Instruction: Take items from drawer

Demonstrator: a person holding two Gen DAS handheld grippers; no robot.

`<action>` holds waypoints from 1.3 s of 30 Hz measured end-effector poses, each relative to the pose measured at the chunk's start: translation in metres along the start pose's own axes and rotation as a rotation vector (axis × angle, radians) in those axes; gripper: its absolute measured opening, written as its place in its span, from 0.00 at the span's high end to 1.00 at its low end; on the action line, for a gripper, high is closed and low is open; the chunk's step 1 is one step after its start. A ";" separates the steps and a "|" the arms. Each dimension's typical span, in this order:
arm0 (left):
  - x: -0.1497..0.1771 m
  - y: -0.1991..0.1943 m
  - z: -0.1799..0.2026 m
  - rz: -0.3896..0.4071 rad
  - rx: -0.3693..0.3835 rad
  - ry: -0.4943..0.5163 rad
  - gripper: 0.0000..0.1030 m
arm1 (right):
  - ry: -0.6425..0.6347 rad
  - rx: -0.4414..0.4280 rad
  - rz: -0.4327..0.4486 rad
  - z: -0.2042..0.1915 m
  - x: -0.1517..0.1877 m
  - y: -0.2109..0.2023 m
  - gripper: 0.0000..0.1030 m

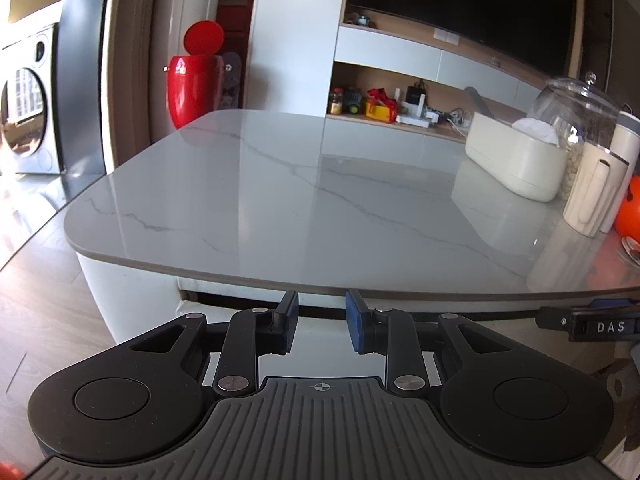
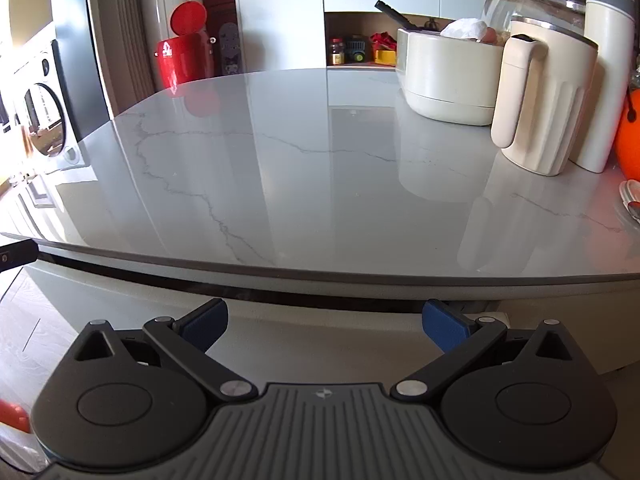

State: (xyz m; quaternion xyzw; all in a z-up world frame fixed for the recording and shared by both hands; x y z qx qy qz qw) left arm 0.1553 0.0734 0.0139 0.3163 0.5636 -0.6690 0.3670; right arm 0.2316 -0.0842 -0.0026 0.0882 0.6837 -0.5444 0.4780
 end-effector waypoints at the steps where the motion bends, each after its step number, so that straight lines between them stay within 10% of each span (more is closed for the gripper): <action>1: 0.001 0.004 0.002 -0.017 -0.005 -0.002 0.72 | 0.015 0.018 0.002 0.000 0.000 0.002 0.00; 26: -0.006 0.029 0.014 -0.181 -0.037 0.080 0.72 | -0.048 0.026 -0.085 -0.013 -0.004 0.000 0.00; 30: -0.001 0.022 0.015 -0.195 -0.023 0.092 0.72 | -0.288 0.099 -0.073 -0.038 0.021 -0.011 0.00; 33: 0.000 0.020 0.016 -0.196 -0.024 0.100 0.72 | -0.190 -0.040 -0.067 -0.037 0.027 -0.029 0.00; 39: -0.002 0.020 0.013 -0.201 -0.019 0.077 0.72 | -0.053 -0.039 -0.052 -0.035 -0.004 -0.023 0.00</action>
Point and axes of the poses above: each gripper's, at about its wrist camera, not at the fingertips, and y roughly the way its jaws point, z to its right, x to its underside, the point moved 1 cm from there along y, roughly the way its jaws point, and after that the axes turned 7 degrees about x, right-handed, at the moved point
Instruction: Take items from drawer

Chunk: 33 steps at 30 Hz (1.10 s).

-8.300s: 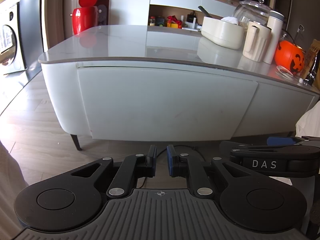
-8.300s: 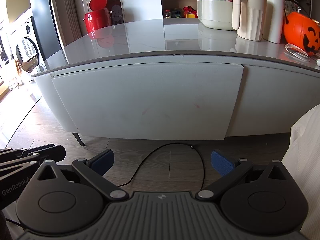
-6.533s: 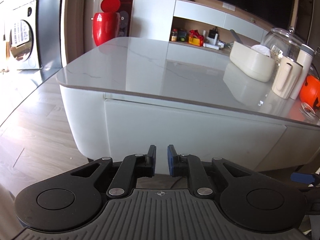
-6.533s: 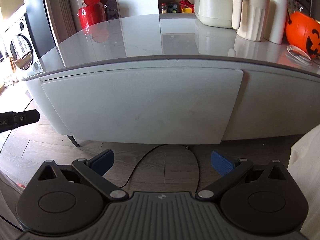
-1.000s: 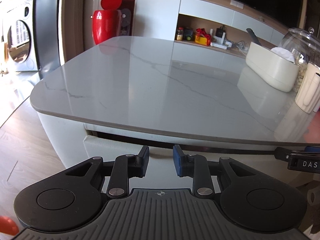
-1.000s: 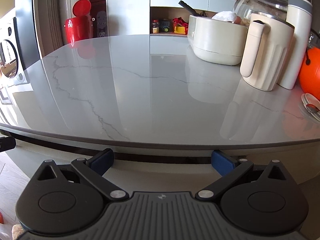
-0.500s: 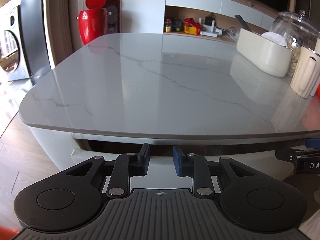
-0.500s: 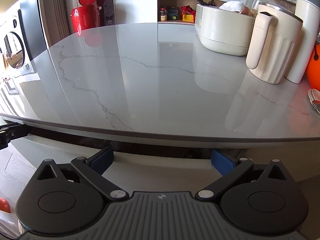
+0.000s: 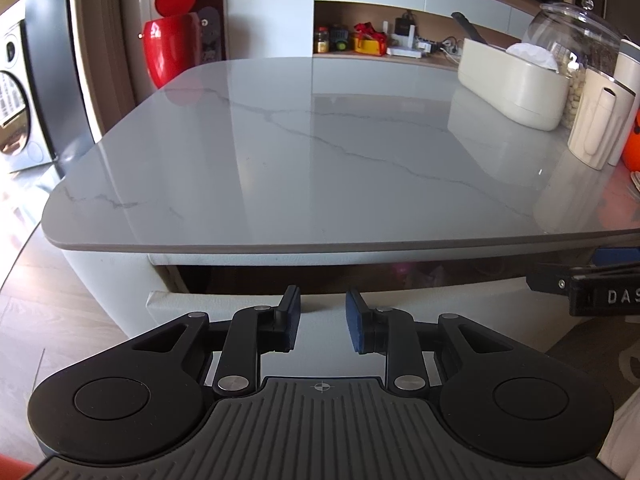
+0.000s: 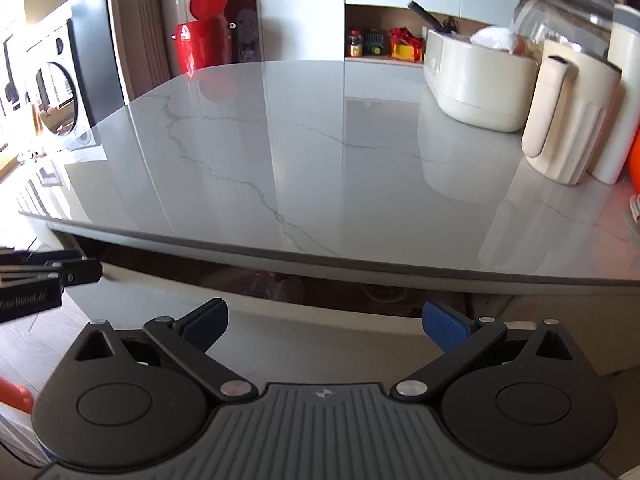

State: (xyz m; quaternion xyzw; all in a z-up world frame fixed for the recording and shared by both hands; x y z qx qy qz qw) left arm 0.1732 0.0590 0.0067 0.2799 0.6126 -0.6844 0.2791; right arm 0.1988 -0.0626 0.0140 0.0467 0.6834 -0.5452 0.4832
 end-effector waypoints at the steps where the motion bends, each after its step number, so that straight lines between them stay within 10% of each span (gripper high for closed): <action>1: 0.000 0.000 0.000 0.000 0.001 -0.002 0.72 | 0.030 0.006 -0.016 0.002 -0.004 0.004 0.00; 33: 0.003 0.003 0.002 -0.101 0.103 -0.030 0.75 | 0.056 -0.073 -0.196 0.021 -0.022 0.046 0.00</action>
Point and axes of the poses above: each gripper's, at about its wrist camera, not at the fingertips, and y roughly the way its jaws point, z to its right, x to its underside, the point moved 1 cm from there along y, roughly the way its jaws point, and after that the axes turned 7 degrees about x, right-handed, at the moved point
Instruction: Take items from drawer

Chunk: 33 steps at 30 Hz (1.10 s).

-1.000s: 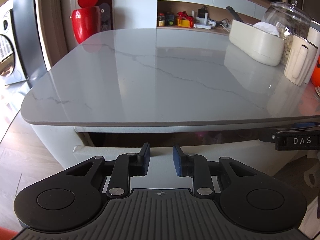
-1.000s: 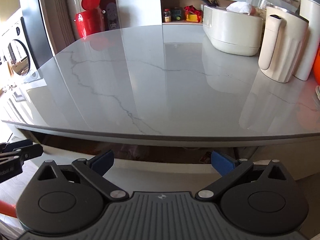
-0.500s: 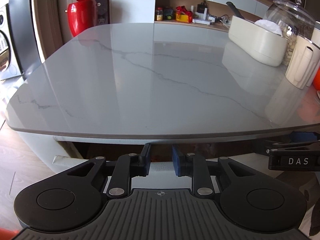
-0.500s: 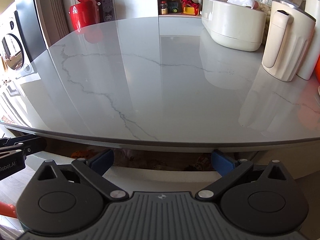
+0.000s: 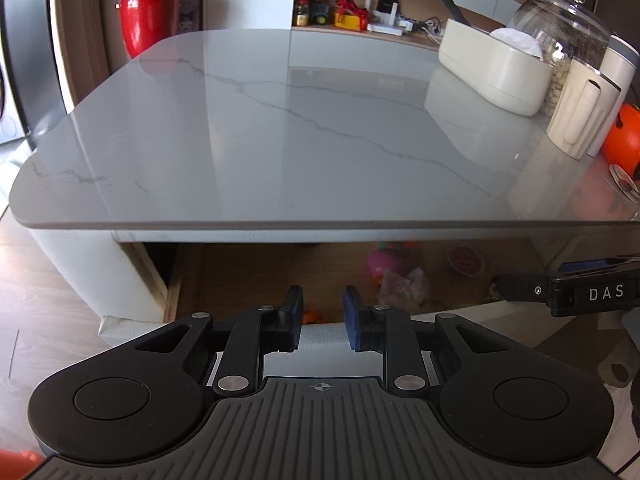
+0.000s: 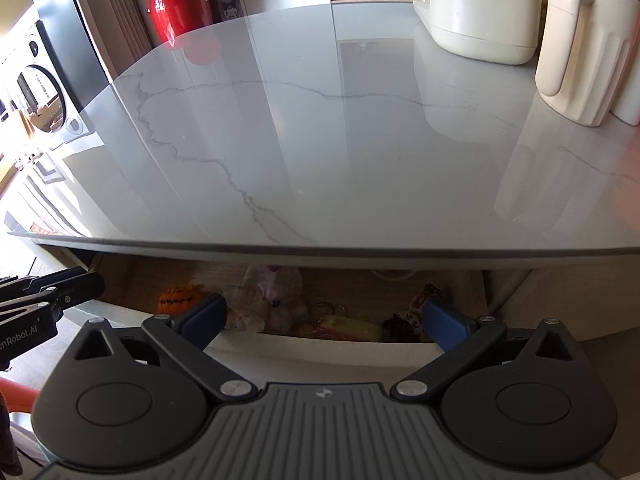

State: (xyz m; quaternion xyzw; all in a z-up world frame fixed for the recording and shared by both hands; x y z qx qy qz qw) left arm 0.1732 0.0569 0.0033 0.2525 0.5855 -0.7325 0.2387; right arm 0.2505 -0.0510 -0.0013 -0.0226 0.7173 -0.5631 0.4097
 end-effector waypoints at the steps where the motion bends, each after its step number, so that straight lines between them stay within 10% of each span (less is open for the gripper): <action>1: 0.006 -0.007 0.000 -0.026 0.012 -0.004 0.75 | 0.000 -0.015 -0.019 0.002 0.004 -0.002 0.00; 12: 0.054 -0.048 0.004 -0.175 0.089 -0.008 0.75 | -0.052 -0.159 -0.183 0.014 0.071 -0.046 0.00; 27: -0.005 0.008 0.009 -0.197 0.043 0.100 0.75 | -0.023 -0.101 -0.207 0.009 0.069 -0.050 0.00; 33: -0.007 0.052 0.041 -0.364 0.234 0.290 0.74 | -0.018 -0.192 -0.267 0.019 0.066 -0.039 0.00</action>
Point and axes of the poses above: each gripper's, at about its wrist camera, not at the fingertips, and y roughly the way its jaws point, z to its right, x to its underside, the point moved 1 cm from there along y, roughly the way its jaws point, and after that the axes turned 7 degrees about x, right-handed, at the moved point
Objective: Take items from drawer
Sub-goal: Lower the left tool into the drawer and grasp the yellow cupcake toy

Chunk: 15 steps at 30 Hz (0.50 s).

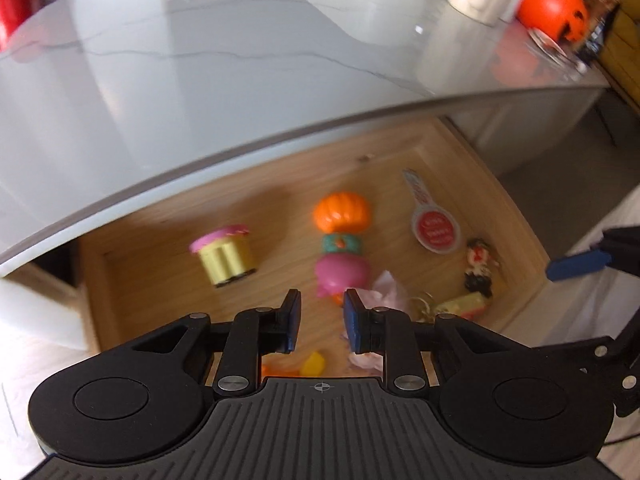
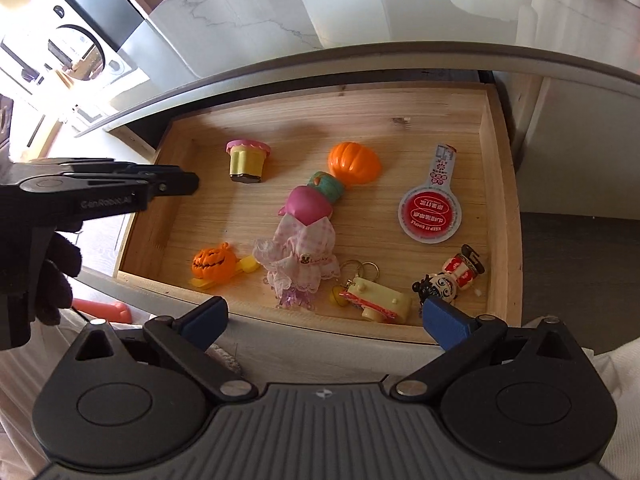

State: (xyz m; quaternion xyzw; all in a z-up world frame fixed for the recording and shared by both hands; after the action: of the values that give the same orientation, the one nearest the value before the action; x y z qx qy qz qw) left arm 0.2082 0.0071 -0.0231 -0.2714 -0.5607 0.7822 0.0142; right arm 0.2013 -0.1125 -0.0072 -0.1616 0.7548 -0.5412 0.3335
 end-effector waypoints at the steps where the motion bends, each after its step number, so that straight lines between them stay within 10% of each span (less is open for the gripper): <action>1: -0.001 0.009 0.005 -0.032 0.025 0.028 0.74 | -0.001 -0.013 -0.001 0.001 0.000 0.001 0.00; 7: -0.011 0.051 0.017 -0.156 0.093 0.035 0.74 | -0.053 -0.054 0.018 0.000 0.003 0.001 0.00; 15: -0.020 0.063 0.021 -0.158 -0.038 0.117 0.74 | -0.083 -0.071 0.047 0.000 0.007 0.000 0.00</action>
State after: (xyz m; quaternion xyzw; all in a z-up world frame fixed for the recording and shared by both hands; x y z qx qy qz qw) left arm 0.2335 -0.0414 -0.0658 -0.2717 -0.5932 0.7508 0.1033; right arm 0.1962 -0.1169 -0.0097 -0.1780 0.7627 -0.4989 0.3710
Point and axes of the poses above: each gripper's, at about its wrist camera, not at the fingertips, and y roughly the way its jaws point, z to its right, x to its underside, the point moved 1 cm from there along y, roughly the way its jaws point, and after that the axes turned 7 degrees about x, right-handed, at the moved point
